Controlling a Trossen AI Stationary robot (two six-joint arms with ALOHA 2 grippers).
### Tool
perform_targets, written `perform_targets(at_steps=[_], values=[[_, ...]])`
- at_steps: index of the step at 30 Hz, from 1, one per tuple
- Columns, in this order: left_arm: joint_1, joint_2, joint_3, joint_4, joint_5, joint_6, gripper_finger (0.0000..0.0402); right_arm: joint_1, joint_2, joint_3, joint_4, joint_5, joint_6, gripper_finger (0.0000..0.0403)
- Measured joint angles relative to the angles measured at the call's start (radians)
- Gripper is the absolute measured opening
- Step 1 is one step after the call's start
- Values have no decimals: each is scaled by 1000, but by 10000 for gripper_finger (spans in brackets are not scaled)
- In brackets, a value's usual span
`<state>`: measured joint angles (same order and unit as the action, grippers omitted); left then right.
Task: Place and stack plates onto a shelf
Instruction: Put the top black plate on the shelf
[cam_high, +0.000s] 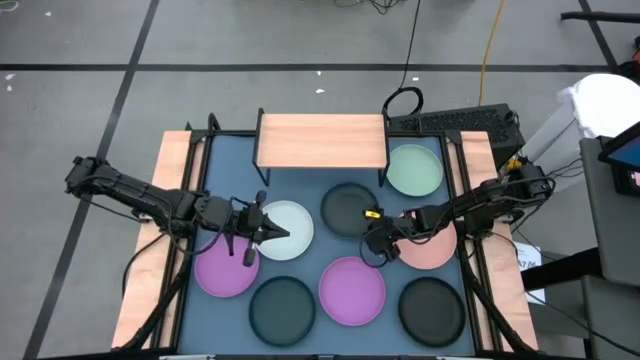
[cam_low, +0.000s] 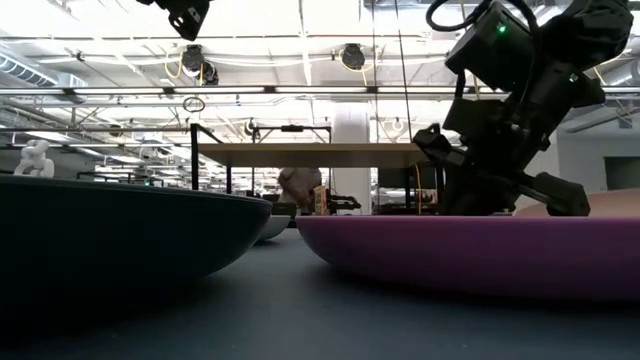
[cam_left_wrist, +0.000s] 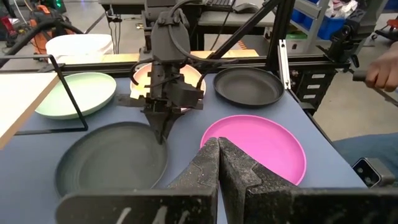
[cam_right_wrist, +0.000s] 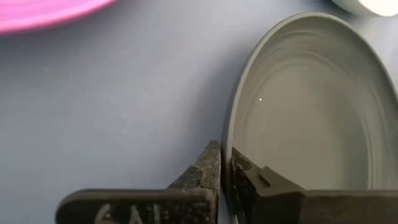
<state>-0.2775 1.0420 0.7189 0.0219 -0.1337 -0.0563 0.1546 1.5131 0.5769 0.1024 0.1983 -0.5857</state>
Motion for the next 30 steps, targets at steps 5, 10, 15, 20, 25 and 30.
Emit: perform_targets(at_steps=[5,10,15,20,25,30], values=[[0,0,0,0,0,2,4,26,0,0,-1,12,-29,3],[0,0,0,0,0,2,4,53,0,0,0,32,-28,2],[0,0,0,0,0,2,4,77,-12,0,3,68,-29,1],[0,0,0,0,0,2,4,94,-58,1,2,94,-29,1],[0,0,0,1,0,3,4,104,-118,1,0,94,-29,1],[1,0,0,2,0,8,4,105,-169,1,-5,93,-21,1]])
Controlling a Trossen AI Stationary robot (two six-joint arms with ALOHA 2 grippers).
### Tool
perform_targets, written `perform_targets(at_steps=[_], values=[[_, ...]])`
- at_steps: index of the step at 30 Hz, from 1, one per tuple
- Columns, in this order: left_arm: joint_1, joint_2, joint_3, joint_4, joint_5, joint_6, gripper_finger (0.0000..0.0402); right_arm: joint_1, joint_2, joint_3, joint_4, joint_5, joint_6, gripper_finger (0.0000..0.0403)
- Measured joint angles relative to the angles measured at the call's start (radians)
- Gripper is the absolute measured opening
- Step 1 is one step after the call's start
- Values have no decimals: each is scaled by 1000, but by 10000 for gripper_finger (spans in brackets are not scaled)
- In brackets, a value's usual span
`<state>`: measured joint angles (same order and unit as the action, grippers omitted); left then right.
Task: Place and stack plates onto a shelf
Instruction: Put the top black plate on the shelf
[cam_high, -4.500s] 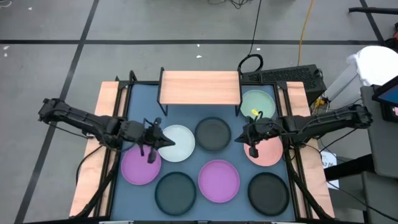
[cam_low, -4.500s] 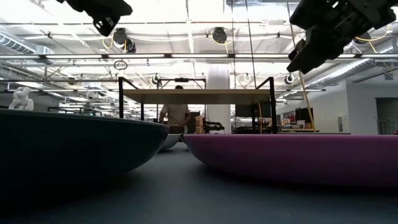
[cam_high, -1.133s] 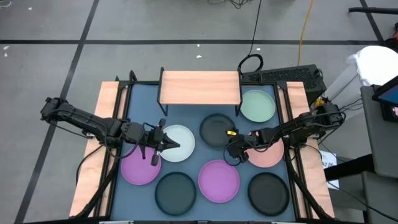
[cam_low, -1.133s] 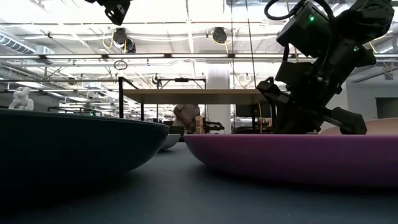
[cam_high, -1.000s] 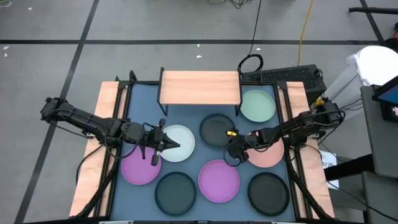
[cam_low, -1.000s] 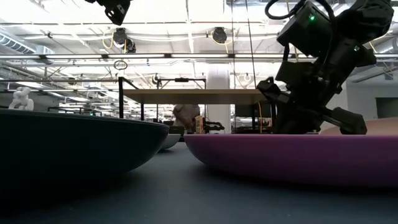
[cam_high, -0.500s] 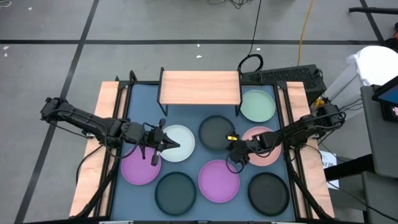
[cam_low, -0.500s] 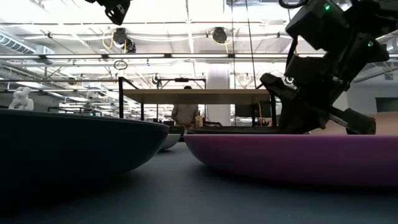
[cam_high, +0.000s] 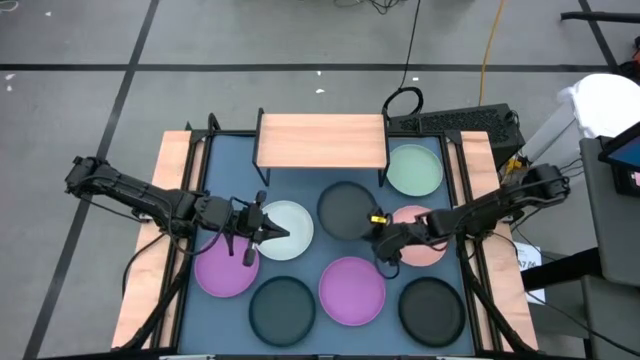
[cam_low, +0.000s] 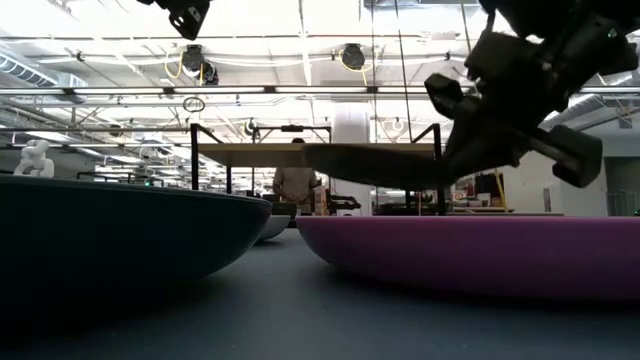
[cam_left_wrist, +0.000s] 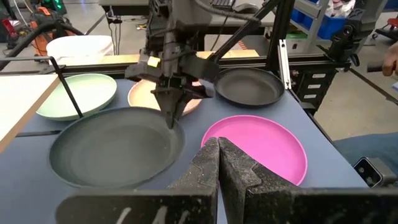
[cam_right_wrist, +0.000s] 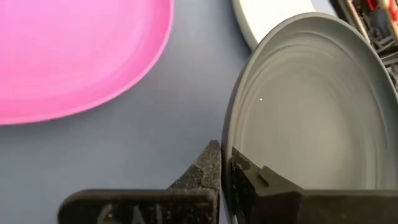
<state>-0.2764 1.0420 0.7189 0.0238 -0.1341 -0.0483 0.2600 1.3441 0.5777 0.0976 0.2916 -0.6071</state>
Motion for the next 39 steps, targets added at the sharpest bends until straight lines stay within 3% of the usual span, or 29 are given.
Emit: perform_targets(at_steps=[13,21,39], values=[[0,0,0,4,-8,1,4,19,-54,4,3,-4,64,0],[0,0,0,4,-9,1,4,60,-54,103,-8,-6,100,0],[0,0,0,3,-9,-1,4,49,-54,391,-349,83,128,1]])
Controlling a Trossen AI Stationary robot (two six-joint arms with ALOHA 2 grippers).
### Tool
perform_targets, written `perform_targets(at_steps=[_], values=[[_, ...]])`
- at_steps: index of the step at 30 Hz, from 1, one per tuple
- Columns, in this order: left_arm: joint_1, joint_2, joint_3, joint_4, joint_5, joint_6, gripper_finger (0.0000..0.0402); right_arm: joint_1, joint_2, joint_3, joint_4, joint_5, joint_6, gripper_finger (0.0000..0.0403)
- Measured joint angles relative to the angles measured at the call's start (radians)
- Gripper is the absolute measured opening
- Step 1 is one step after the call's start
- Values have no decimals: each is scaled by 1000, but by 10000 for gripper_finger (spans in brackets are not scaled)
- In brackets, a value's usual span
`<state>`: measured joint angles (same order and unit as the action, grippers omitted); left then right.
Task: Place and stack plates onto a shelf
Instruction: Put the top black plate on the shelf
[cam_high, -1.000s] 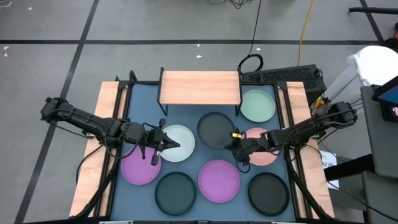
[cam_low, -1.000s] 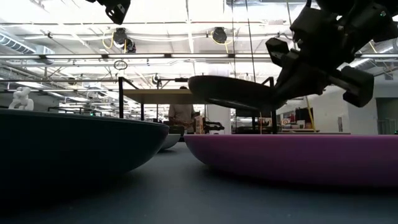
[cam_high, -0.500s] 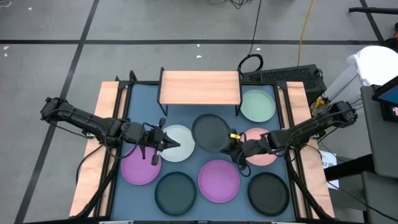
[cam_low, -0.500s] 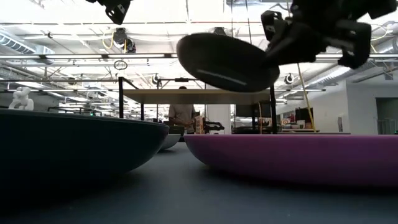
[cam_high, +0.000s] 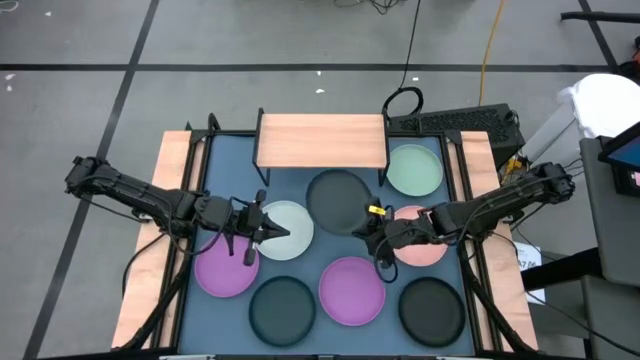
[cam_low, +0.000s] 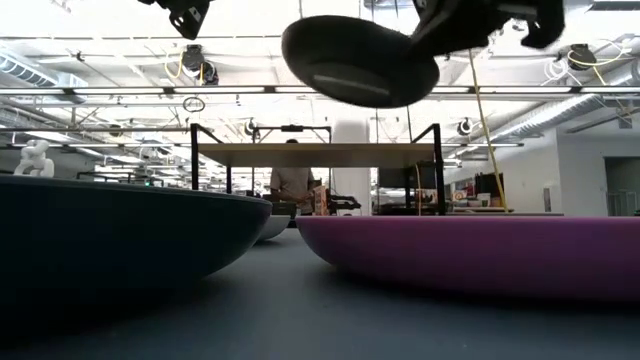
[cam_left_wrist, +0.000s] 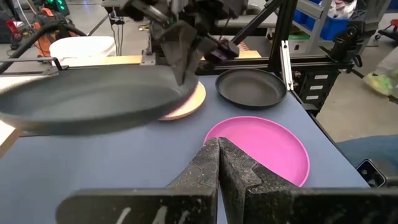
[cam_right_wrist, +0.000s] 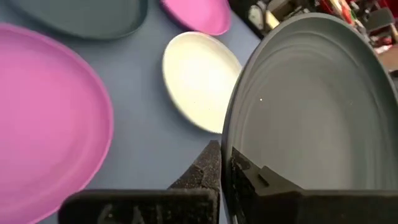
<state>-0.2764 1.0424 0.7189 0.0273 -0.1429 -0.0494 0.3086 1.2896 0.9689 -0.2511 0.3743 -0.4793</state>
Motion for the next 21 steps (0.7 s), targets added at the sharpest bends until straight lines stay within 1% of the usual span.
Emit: perform_targets(at_steps=[3,8,10,16,21], values=[[0,0,0,0,0,0,4,-14,0,50,-42,48,-4,1],[0,0,0,0,0,0,4,-63,0,125,-88,57,-11,1],[0,0,0,0,0,0,4,-88,0,145,-91,80,-23,1],[0,0,0,0,0,0,4,-169,0,202,-91,83,-61,1],[0,0,0,0,0,0,4,-242,0,225,-82,106,-52,1]])
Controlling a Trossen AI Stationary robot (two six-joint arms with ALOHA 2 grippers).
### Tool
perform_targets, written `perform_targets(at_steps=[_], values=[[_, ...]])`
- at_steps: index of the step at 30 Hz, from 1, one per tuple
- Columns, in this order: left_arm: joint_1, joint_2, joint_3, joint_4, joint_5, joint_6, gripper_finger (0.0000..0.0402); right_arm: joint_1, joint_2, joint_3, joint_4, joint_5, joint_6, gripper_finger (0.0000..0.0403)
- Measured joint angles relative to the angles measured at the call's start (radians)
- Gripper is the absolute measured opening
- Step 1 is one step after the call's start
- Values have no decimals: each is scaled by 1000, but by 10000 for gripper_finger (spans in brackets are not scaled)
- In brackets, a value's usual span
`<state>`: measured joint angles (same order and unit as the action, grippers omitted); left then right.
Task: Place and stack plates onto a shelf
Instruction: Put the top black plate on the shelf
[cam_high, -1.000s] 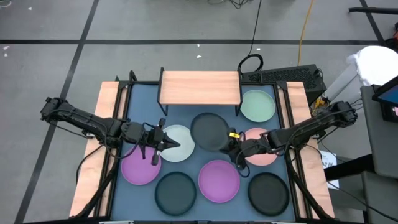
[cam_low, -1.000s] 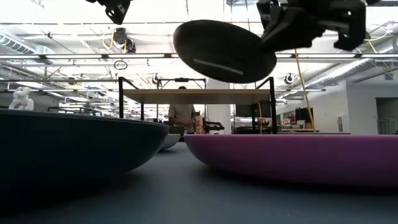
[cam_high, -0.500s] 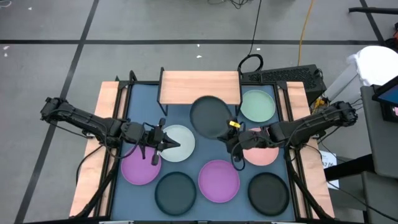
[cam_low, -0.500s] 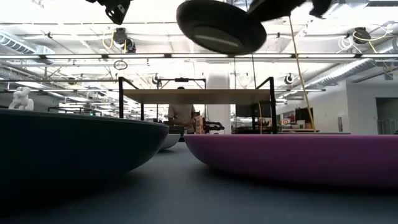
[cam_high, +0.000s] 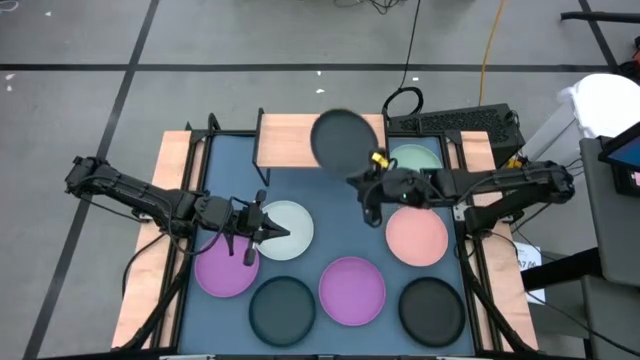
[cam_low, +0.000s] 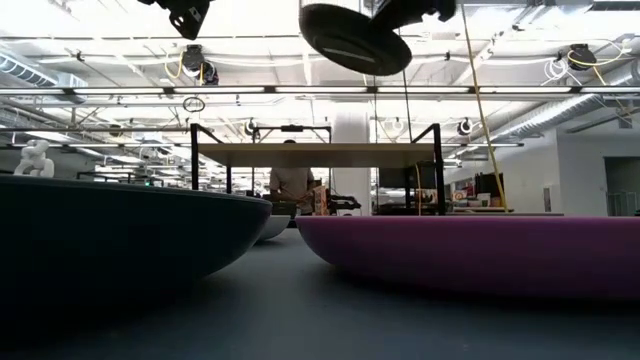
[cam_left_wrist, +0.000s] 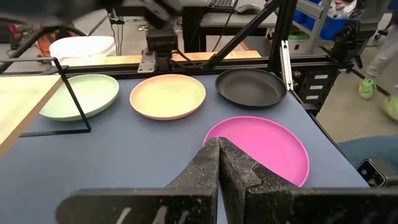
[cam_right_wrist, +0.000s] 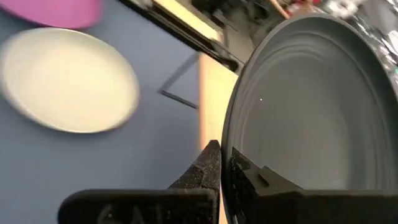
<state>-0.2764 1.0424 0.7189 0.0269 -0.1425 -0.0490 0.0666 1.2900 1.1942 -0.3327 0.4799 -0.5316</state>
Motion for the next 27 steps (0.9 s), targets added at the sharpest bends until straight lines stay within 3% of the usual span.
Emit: perform_targets(at_steps=[13,27], values=[[0,0,0,7,0,15,4,-147,56,1,21,-4,76,2],[0,0,0,28,0,19,4,-171,205,1,9,25,82,2]])
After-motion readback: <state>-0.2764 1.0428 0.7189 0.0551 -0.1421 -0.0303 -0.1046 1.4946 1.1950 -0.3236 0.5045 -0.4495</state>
